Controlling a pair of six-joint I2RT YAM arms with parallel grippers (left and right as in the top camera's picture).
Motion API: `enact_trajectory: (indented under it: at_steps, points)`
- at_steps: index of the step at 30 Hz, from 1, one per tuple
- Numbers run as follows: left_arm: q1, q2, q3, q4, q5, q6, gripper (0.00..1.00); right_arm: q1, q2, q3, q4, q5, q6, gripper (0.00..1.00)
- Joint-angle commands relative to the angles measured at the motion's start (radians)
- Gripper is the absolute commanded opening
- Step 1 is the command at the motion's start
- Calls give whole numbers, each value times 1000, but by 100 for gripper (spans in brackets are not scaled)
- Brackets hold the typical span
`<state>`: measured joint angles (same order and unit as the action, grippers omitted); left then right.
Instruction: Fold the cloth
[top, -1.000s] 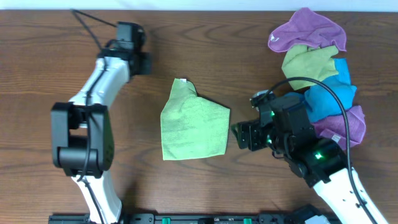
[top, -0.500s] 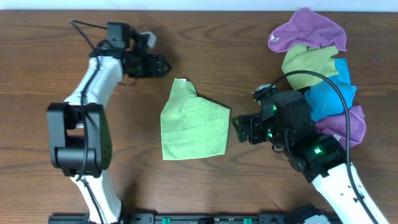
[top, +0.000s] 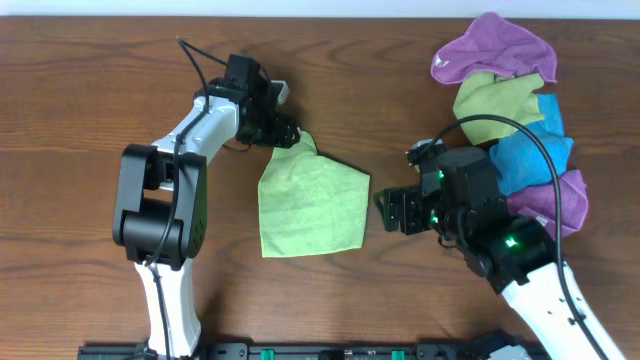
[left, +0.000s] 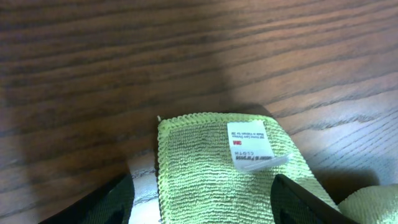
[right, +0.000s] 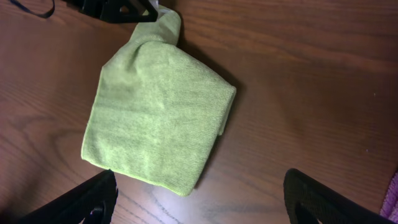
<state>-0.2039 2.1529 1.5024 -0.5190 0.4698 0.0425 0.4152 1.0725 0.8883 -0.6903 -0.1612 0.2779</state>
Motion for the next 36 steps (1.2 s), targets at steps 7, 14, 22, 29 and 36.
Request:
enact_trajectory:
  at_steps: [7,14,22,29,36]
  points:
    - [-7,35,5,-24,-5,10,57,-9,-2,0,0,-4,7,86]
    - [-25,35,3,-47,-53,14,52,-9,-2,0,5,-4,23,86]
    - [-64,35,-3,-46,-201,29,50,-9,-2,0,5,-4,37,86]
    - [-87,41,-4,-45,-333,40,43,-9,-2,0,6,-4,40,86]
    - [-87,97,-4,-56,-347,40,9,-9,-2,0,6,-4,40,85]
